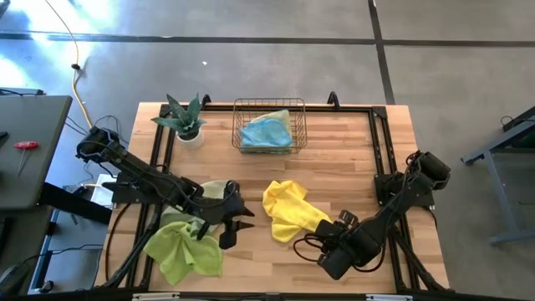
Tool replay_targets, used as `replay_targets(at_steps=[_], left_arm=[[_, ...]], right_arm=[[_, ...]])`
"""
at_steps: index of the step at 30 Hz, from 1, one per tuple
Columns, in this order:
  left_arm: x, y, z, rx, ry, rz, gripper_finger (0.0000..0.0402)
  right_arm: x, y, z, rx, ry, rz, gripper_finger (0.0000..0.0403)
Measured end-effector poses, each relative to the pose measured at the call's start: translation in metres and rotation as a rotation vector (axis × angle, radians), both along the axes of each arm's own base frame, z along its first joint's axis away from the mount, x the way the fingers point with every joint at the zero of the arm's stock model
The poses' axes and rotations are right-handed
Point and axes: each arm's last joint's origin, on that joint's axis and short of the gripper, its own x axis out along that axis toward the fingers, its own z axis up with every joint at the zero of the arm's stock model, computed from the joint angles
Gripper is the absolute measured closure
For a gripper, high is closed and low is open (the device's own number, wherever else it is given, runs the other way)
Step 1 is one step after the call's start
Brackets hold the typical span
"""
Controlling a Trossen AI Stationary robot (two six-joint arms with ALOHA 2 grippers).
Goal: Fold microfiber towels
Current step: Fold the yellow microfiber cloth
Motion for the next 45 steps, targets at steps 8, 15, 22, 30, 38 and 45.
replay_targets(at_steps=[8, 15, 22, 30, 38, 45], left_arm=[[0.006, 0.017, -0.001, 0.143, 0.014, -0.168, 0.0259], [0.012, 0.033, -0.002, 0.335, 0.015, -0.272, 0.0259], [0.038, 0.044, -0.025, 0.321, -0.008, -0.338, 0.0259], [0.063, 0.066, -0.072, 0.376, 0.086, -0.379, 0.0259], [0.081, 0.094, -0.109, 0.361, 0.166, -0.367, 0.0259], [0.081, 0.125, -0.126, 0.363, 0.245, -0.32, 0.0259]], right_arm=[[0.002, 0.002, 0.002, -0.108, -0.145, -0.008, 0.0238], [0.009, 0.001, 0.01, -0.418, -0.397, 0.085, 0.0238], [0.019, 0.004, 0.017, -0.512, -0.595, 0.027, 0.0238], [0.023, 0.011, 0.007, -0.249, -0.571, -0.131, 0.0238], [0.006, 0.013, 0.0, -0.093, -0.417, -0.285, 0.0238], [-0.003, 0.014, -0.002, -0.043, -0.341, -0.392, 0.0238]])
